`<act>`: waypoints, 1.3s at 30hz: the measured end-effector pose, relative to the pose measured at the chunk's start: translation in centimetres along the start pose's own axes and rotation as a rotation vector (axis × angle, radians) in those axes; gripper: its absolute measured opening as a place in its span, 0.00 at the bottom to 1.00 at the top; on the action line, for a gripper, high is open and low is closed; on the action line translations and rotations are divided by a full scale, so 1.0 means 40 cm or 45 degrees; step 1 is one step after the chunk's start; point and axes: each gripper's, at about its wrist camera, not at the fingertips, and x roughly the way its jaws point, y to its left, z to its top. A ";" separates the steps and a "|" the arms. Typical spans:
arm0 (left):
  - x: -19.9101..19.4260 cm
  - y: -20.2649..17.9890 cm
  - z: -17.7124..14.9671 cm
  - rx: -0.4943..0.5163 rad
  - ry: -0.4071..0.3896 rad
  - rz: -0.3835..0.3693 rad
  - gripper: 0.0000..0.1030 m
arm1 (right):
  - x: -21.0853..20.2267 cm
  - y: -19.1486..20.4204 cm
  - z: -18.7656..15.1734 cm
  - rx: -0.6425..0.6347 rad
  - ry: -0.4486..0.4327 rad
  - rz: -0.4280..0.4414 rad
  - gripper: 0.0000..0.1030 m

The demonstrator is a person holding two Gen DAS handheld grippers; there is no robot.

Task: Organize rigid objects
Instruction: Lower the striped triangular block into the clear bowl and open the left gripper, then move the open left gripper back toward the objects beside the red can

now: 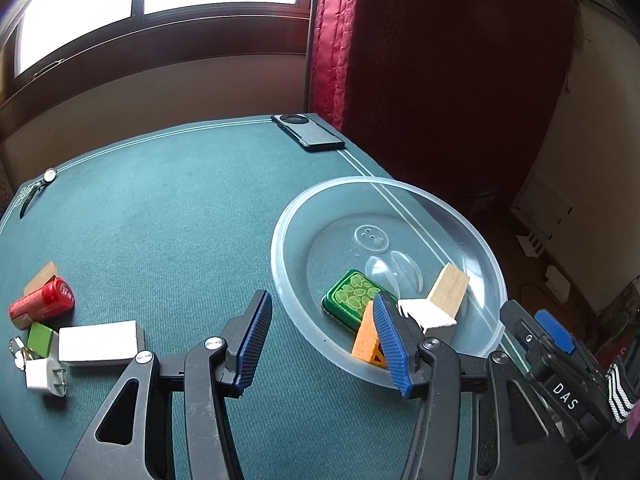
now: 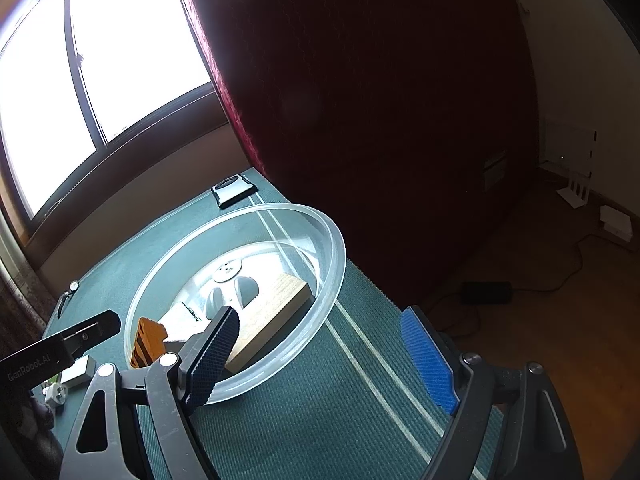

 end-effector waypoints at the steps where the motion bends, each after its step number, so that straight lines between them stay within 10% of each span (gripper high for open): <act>1: -0.003 0.003 -0.004 -0.004 0.001 0.004 0.53 | 0.000 0.000 0.000 0.000 -0.001 0.000 0.84; 39: -0.167 0.296 -0.139 -0.285 -0.074 0.343 0.66 | -0.023 0.034 -0.007 -0.078 -0.065 -0.010 0.88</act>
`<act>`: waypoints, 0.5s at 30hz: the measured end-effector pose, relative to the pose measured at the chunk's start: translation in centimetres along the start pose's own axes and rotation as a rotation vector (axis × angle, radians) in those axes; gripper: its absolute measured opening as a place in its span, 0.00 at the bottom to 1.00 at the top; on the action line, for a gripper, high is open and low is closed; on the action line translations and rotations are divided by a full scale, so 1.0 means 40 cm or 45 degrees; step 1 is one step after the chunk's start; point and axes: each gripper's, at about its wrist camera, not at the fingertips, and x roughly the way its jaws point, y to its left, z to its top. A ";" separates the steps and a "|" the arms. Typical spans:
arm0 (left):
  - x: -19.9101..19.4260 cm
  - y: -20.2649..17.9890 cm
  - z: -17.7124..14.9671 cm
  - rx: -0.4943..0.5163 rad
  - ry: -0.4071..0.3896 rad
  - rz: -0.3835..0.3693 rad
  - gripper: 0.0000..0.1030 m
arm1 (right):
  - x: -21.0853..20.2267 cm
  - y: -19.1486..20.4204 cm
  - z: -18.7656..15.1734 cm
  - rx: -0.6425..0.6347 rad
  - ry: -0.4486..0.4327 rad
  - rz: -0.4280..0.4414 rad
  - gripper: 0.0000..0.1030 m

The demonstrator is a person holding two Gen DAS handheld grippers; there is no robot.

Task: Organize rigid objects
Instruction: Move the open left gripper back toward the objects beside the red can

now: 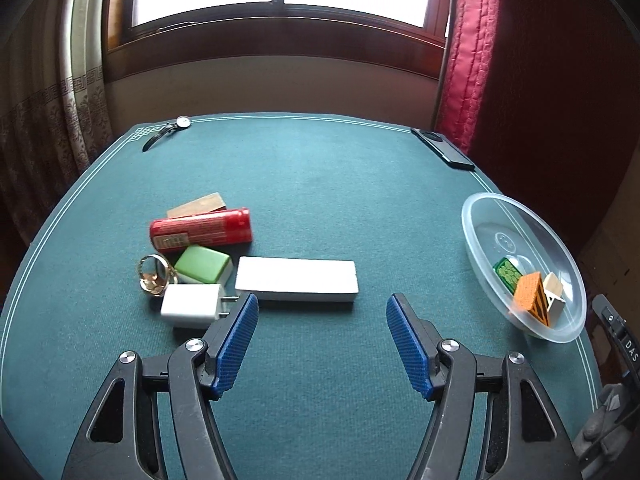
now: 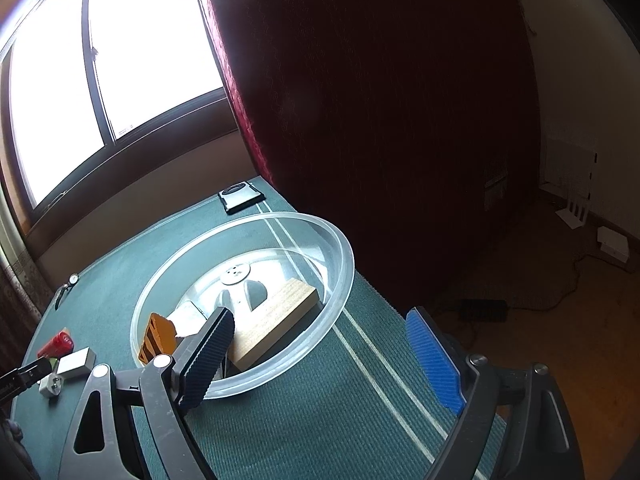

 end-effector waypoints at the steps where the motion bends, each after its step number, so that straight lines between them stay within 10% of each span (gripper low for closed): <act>1: -0.003 0.016 -0.002 -0.011 -0.005 0.014 0.66 | -0.003 0.005 -0.001 -0.010 -0.002 0.004 0.88; 15: 0.008 0.205 -0.020 -0.184 0.011 0.162 0.67 | -0.089 0.144 -0.054 -0.234 -0.051 0.152 0.90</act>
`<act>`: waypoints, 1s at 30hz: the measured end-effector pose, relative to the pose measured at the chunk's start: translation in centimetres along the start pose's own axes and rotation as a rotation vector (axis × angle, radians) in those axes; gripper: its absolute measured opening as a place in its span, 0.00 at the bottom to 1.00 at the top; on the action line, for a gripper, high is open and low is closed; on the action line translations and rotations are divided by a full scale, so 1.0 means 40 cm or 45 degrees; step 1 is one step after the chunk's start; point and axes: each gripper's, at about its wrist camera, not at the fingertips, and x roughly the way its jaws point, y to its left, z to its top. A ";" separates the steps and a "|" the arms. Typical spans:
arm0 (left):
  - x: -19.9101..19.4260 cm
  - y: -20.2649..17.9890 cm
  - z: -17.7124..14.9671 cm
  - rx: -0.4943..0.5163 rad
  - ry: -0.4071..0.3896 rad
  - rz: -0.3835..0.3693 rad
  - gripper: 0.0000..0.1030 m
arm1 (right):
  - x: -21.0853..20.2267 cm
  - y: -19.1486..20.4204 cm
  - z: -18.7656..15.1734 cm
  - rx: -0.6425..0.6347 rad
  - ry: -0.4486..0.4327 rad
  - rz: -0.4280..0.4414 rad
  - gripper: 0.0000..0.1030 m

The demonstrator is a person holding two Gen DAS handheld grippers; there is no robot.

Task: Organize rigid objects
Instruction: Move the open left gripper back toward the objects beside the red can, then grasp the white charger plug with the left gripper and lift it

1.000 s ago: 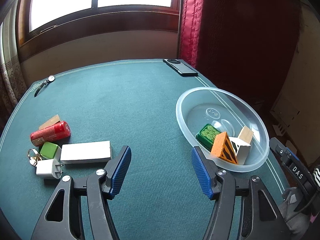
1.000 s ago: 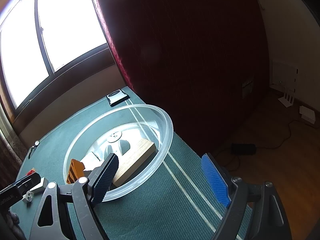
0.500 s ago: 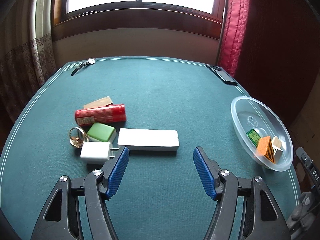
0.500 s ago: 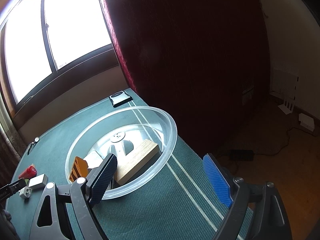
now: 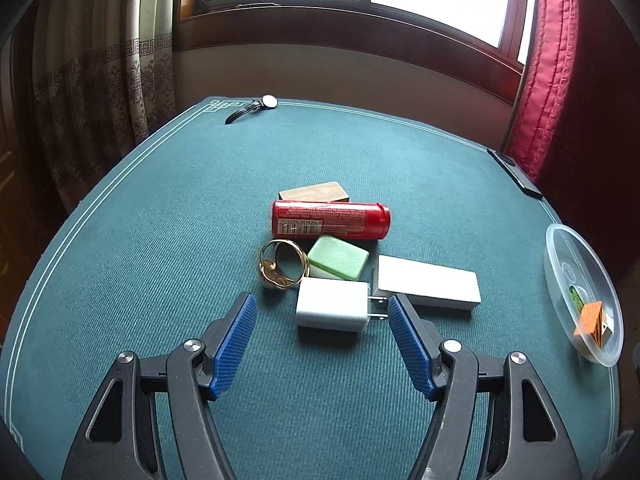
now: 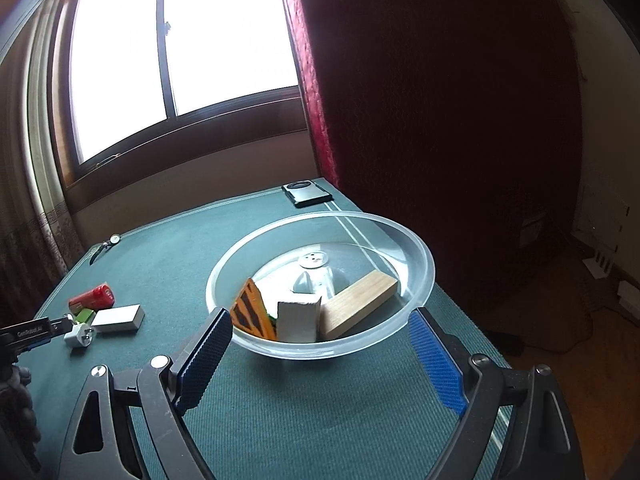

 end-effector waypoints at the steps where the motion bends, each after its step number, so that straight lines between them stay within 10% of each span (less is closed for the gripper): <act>1: 0.004 0.002 0.000 0.000 0.005 0.001 0.67 | -0.004 0.010 -0.003 -0.013 0.003 0.018 0.90; 30: 0.111 -0.044 -0.009 0.153 0.081 0.023 0.62 | 0.002 0.165 -0.083 -0.196 0.223 0.253 0.93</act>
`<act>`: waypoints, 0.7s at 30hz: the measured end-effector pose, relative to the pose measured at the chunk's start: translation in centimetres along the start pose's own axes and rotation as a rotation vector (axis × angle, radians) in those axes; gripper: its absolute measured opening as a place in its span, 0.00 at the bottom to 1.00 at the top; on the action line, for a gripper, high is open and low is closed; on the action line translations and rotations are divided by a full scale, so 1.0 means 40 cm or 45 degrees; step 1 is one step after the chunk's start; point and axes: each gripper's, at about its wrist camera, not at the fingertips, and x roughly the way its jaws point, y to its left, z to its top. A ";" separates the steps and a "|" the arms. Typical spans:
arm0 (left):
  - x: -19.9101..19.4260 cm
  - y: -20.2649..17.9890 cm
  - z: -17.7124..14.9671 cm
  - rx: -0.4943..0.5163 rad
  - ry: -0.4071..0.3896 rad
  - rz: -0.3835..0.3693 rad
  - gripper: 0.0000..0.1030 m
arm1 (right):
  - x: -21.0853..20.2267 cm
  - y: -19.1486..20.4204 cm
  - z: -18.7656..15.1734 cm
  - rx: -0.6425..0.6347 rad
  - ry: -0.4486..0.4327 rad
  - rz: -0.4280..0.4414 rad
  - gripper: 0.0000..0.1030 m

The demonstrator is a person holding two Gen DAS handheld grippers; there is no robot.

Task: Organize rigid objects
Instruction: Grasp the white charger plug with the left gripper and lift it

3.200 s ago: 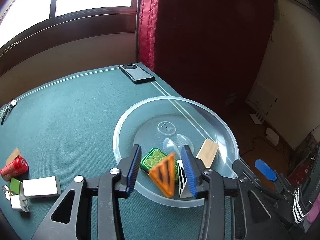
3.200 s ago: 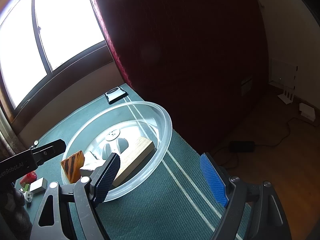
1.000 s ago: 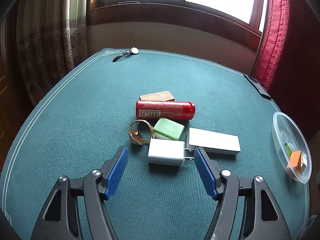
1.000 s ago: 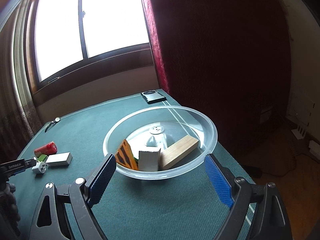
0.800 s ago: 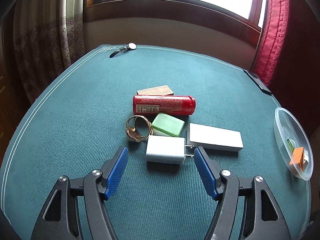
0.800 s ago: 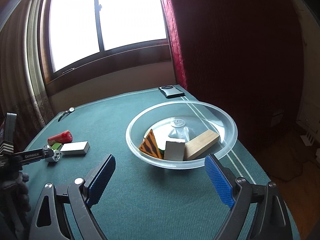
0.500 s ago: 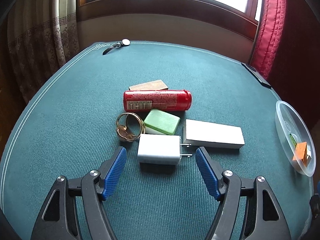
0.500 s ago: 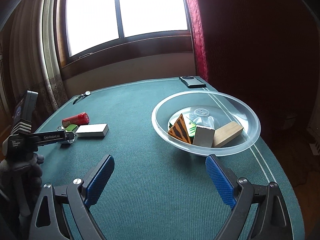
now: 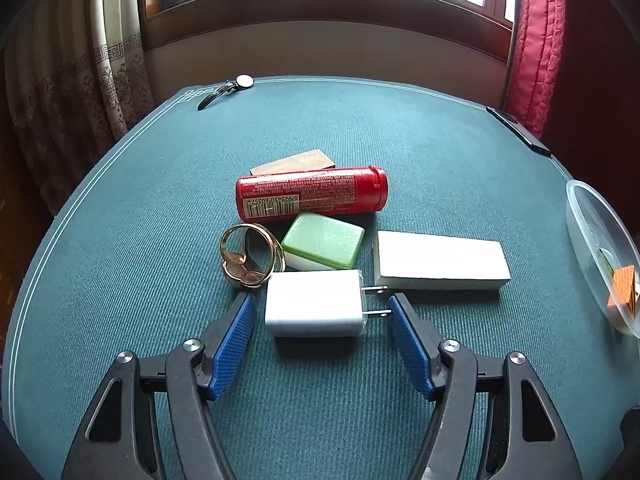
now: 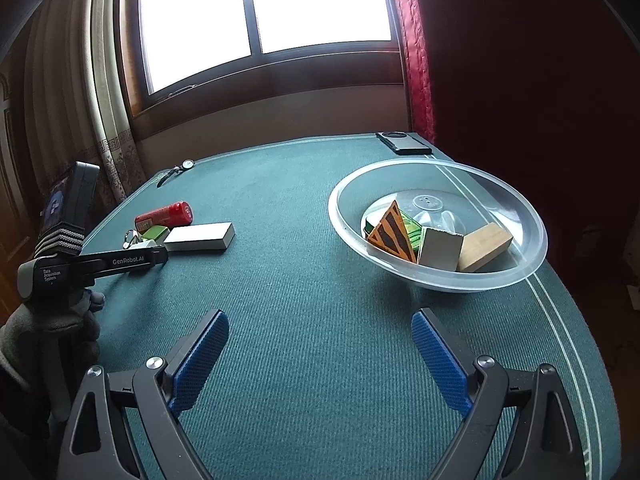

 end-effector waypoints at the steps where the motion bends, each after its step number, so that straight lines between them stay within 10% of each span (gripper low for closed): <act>1: -0.001 0.000 0.000 0.003 -0.004 -0.004 0.59 | 0.001 0.003 0.000 -0.001 0.005 0.002 0.93; 21: -0.100 0.094 -0.064 -0.045 -0.104 -0.032 0.57 | 0.115 0.079 0.056 0.049 0.232 0.187 0.93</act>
